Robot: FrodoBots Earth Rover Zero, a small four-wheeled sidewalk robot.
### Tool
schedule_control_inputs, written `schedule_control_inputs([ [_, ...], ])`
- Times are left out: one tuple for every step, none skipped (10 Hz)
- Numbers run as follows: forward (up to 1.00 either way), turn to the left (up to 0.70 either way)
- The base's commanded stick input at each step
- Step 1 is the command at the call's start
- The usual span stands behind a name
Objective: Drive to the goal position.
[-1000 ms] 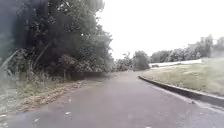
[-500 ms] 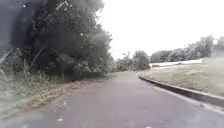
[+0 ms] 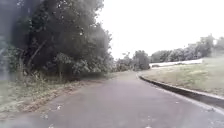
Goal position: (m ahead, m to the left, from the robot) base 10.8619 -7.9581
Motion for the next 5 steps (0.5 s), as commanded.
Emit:
schedule_control_inputs([
  [0.45,0.00],
  [0.45,0.00],
  [0.45,0.00],
  [0.45,0.00],
  [0.45,0.00],
])
